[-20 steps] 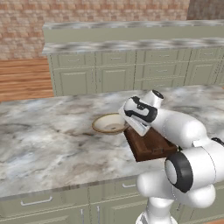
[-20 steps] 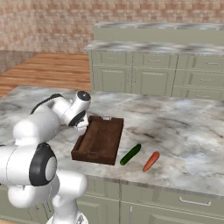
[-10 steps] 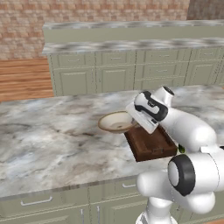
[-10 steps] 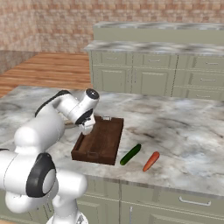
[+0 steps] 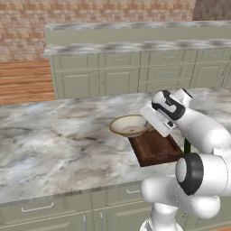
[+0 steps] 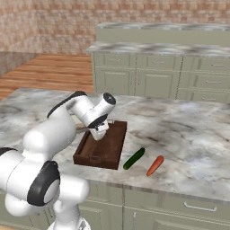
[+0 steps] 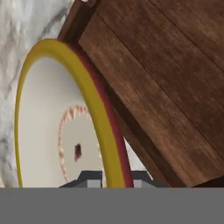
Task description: Place the two vegetables and bowl onto the tray for setting up a vegetable dip station.
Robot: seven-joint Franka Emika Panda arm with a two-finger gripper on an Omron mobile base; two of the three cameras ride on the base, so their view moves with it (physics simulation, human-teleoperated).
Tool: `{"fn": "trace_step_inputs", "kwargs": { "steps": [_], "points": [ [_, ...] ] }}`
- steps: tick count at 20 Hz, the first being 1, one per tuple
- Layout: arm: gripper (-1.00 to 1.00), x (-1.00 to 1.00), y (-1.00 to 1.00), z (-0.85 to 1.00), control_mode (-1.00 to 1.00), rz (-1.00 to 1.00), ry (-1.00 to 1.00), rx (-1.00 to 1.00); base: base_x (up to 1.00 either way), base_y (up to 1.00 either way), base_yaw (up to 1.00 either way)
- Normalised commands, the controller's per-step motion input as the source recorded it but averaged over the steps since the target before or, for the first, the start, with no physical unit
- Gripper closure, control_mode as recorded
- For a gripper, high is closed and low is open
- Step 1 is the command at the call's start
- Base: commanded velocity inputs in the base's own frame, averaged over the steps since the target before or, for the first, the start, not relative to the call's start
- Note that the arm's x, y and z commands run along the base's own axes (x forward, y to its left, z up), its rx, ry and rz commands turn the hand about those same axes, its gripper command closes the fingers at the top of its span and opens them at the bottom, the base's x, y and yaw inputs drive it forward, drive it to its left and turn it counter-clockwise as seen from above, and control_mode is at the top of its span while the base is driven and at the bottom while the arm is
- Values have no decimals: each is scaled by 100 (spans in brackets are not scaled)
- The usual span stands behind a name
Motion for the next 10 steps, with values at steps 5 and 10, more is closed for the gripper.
{"fn": "trace_step_inputs", "kwargs": {
  "steps": [5,10],
  "points": [
    [100,0,-38,2,-100,12,0,5,0,0,0],
    [100,0,-33,1,-100,15,0,6,0,0,0]
  ]
}}
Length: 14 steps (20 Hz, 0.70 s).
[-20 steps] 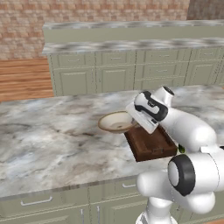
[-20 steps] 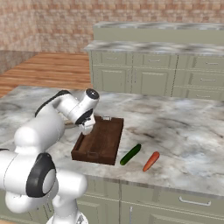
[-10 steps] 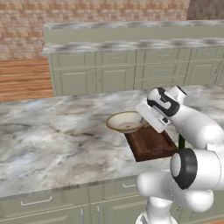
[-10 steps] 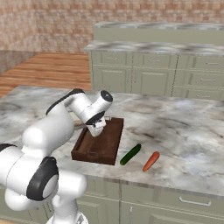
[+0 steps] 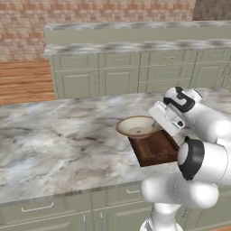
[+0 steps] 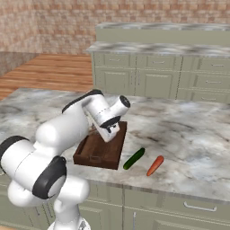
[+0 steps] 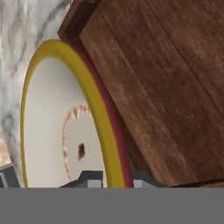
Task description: Place the two vegetables and bowl onto the tray for setting up a vegetable dip station.
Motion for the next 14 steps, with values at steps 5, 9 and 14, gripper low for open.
{"fn": "trace_step_inputs", "kwargs": {
  "steps": [5,9,14],
  "points": [
    [100,4,-28,0,-100,14,0,4,0,0,0],
    [100,9,-25,2,-100,13,0,6,0,0,0],
    [100,12,-18,3,-100,11,0,10,0,0,0]
  ]
}}
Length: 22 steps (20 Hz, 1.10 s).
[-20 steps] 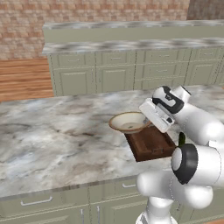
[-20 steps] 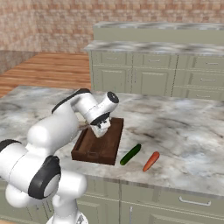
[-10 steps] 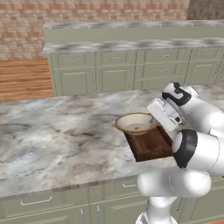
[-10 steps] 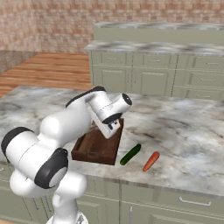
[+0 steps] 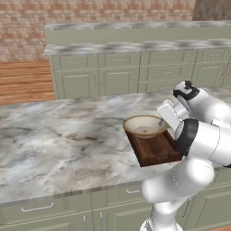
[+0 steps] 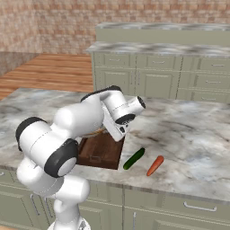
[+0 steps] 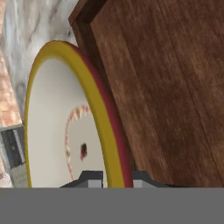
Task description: Place the two vegetables and bowl onto the tray for setting up a vegetable dip station.
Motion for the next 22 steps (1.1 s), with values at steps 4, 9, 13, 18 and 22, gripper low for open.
{"fn": "trace_step_inputs", "kwargs": {
  "steps": [4,9,13,18,22],
  "points": [
    [100,15,-15,5,-100,9,0,13,0,0,0],
    [100,20,-14,3,-100,8,0,12,0,0,0],
    [100,19,-14,0,-100,8,0,9,0,0,0],
    [100,13,-10,0,-100,9,0,2,0,0,0],
    [100,14,-5,0,-100,8,0,0,0,0,0]
  ]
}}
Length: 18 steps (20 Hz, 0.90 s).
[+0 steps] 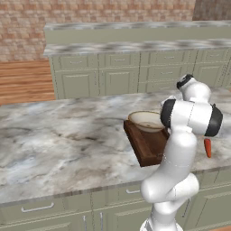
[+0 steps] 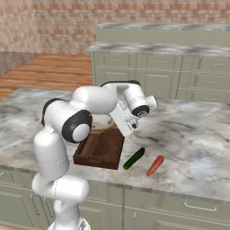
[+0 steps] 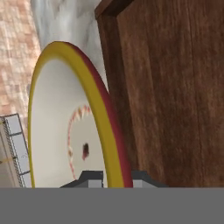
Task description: Place the two vegetables and bowl onto the tray for setting up a vegetable dip station.
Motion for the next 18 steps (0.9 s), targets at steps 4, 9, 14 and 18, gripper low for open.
{"fn": "trace_step_inputs", "kwargs": {
  "steps": [4,9,14,18],
  "points": [
    [100,6,-1,-5,-100,7,0,-1,0,0,0],
    [100,0,1,-13,-100,1,-3,-1,0,0,0],
    [100,3,0,-19,-100,0,-5,-8,0,0,0],
    [100,11,0,-15,-100,0,-4,-12,0,0,0]
  ]
}}
